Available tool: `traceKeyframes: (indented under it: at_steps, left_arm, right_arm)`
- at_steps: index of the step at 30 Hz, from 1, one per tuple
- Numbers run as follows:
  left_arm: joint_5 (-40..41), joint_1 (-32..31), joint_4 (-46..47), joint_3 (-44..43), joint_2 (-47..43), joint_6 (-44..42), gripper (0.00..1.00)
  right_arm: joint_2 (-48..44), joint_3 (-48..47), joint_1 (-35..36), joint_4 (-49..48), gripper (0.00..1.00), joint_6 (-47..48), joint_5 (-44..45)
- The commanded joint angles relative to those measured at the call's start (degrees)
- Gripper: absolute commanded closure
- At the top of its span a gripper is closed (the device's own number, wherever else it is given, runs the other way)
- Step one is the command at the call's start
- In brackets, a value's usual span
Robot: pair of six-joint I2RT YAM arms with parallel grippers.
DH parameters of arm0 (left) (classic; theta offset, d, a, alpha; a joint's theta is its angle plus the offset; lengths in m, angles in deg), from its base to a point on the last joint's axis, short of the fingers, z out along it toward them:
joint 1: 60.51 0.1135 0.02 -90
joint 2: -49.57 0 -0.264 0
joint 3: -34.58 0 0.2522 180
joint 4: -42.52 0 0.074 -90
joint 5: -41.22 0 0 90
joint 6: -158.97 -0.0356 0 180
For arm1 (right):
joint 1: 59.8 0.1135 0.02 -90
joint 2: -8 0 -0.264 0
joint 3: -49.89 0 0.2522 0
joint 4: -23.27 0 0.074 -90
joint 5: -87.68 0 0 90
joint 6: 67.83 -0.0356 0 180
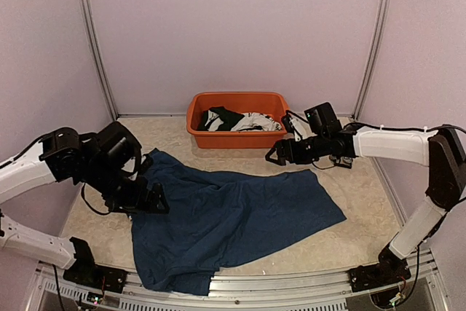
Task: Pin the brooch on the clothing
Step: Flatten out the crumpled clothing at the center of the board.
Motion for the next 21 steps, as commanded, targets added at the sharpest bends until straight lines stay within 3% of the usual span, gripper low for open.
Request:
traceKeyframes:
  at_steps: [1,4,9,18,21]
  left_arm:
    - [4.1,14.2,7.4,1.7,-4.4,-3.2,0.01]
    - [2.6,19.3,13.4,4.3,-2.0,-4.3,0.01]
    - [5.7,21.6,17.3,2.8,9.5,-6.3,0.02]
    - [4.1,28.4,22.7,2.0,21.9,-9.2,0.27]
    - [4.7,28.7,23.1,0.3,26.5,-8.9,0.29]
  right_arm:
    - [5.1,-7.8,-4.7,3.4,0.13,2.2,1.3]
    - [10.7,-12.7,-5.9,5.1,0.14,3.5,1.1]
    - [19.1,-17.2,-6.1,8.2,0.16,5.9,1.6]
    - [23.9,-15.8,-6.1,7.1,0.29,8.0,-2.9]
    - [23.8,-14.7,-6.0,6.2,0.36,8.3,-5.3]
